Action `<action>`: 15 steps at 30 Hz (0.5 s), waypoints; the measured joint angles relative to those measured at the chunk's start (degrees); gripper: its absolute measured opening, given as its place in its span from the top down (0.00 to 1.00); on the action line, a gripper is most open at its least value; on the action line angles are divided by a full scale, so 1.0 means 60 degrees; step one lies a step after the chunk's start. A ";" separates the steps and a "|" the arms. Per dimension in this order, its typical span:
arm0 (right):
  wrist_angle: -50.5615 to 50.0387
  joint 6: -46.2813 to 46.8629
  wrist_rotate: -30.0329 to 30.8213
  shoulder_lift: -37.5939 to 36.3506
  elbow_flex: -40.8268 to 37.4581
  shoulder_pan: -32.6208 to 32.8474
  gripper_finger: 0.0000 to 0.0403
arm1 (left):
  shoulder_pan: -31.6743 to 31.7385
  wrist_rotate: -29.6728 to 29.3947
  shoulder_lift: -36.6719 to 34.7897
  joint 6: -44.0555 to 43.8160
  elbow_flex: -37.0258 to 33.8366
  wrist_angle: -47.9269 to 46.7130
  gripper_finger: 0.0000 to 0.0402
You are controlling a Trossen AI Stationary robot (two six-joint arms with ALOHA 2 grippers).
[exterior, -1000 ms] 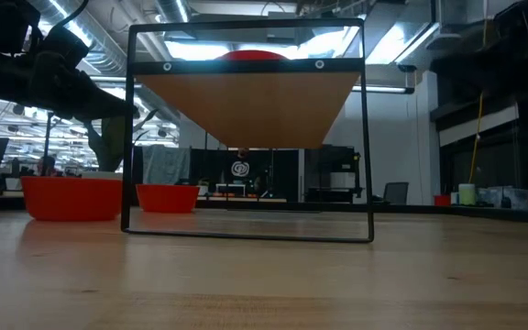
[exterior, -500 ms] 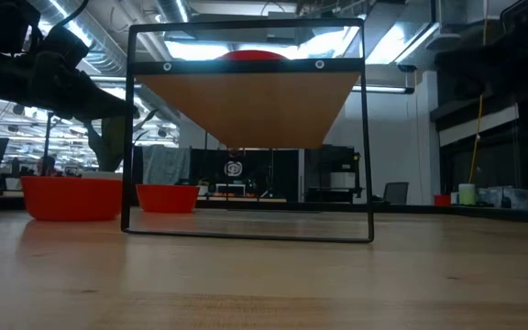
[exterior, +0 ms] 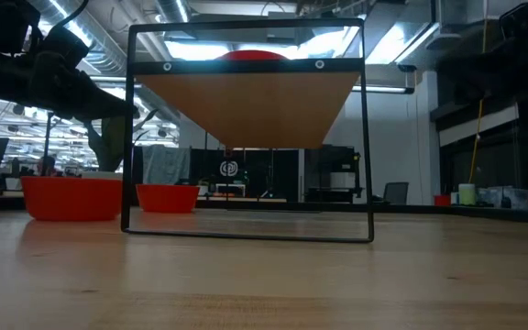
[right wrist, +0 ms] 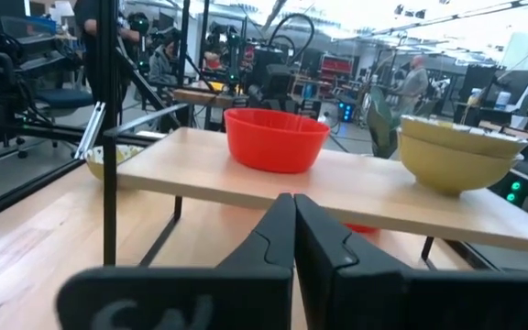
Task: Pick & Place Mini bowls
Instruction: Stack the top red bowl on top of the red bowl on the shelf
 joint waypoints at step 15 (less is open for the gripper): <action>-0.0600 -0.0003 0.0004 0.0000 0.0000 0.0000 0.99 | -0.0003 0.0000 0.0003 0.0002 0.0000 -0.0003 0.99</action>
